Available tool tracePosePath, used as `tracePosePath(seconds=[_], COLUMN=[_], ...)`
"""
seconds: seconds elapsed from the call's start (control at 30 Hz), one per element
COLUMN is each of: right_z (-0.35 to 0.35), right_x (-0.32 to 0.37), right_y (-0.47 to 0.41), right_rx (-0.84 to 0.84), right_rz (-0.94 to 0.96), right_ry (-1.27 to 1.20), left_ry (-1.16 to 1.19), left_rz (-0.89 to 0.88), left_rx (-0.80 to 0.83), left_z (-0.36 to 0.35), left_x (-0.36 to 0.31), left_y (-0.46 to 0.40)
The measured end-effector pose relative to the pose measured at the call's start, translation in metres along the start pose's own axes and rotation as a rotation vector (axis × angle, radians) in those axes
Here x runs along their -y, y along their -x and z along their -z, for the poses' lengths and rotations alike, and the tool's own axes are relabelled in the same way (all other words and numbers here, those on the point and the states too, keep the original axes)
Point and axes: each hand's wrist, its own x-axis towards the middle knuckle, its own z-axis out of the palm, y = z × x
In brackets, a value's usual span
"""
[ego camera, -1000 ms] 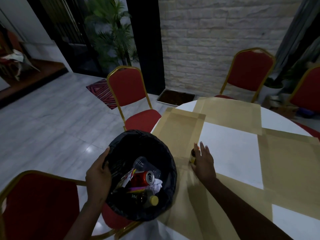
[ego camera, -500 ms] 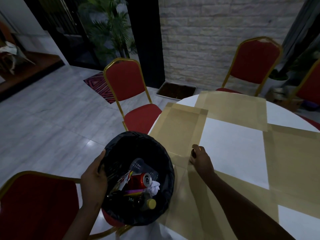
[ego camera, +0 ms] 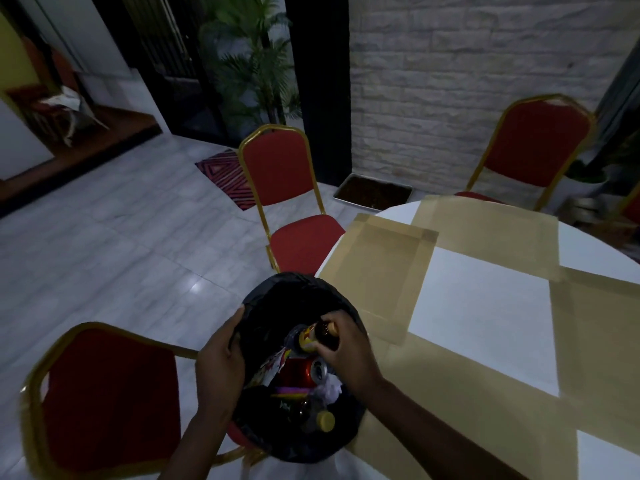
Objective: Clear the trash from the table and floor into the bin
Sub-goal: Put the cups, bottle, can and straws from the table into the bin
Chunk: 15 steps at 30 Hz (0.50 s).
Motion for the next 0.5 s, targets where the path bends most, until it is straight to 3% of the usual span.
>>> tracePosePath(seconds=[0.2,0.5], right_z=[-0.045,-0.039], right_x=[-0.001,-0.027], right_y=[0.012,0.023], right_rx=[0.222,0.47], right_rz=[0.083,0.173], right_ry=[0.113,0.218], left_ry=[0.022,-0.036], left_rz=[0.045,0.042], left_rx=[0.0,-0.028], left_z=[0.006,0.011], left_x=[0.0,0.007], left_y=[0.021,0.046])
